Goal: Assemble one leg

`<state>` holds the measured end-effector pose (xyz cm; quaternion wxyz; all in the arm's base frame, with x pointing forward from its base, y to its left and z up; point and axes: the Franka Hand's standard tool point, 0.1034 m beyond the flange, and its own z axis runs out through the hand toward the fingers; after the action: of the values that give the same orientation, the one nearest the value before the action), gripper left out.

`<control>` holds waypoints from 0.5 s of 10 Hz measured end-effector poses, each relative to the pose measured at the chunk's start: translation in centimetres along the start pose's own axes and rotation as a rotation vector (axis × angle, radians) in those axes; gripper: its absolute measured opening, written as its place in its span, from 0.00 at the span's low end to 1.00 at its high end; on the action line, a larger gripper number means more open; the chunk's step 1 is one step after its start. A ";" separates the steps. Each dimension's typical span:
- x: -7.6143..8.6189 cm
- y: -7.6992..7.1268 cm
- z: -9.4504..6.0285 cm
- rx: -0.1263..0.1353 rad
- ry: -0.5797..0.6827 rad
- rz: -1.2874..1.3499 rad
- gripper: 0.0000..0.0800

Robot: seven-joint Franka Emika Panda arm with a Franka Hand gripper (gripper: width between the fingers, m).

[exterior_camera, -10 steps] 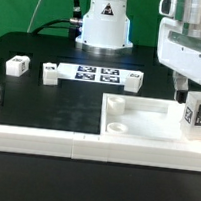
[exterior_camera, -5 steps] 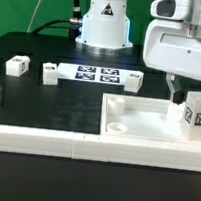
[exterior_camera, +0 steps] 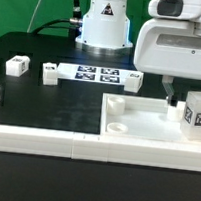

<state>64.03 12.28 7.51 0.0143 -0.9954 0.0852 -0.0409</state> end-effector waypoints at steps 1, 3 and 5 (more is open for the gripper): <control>0.1 0.1 0.0 -0.005 0.003 -0.100 0.81; 0.5 1.2 0.1 -0.009 0.004 -0.296 0.81; 0.5 1.3 0.1 -0.009 0.004 -0.303 0.70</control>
Offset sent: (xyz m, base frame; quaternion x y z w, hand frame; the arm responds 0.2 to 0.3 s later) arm -0.0017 -0.0085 0.0001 0.0197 0.0077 -0.1722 0.9848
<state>64.32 10.92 7.41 0.0032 -0.9968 -0.0660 -0.0444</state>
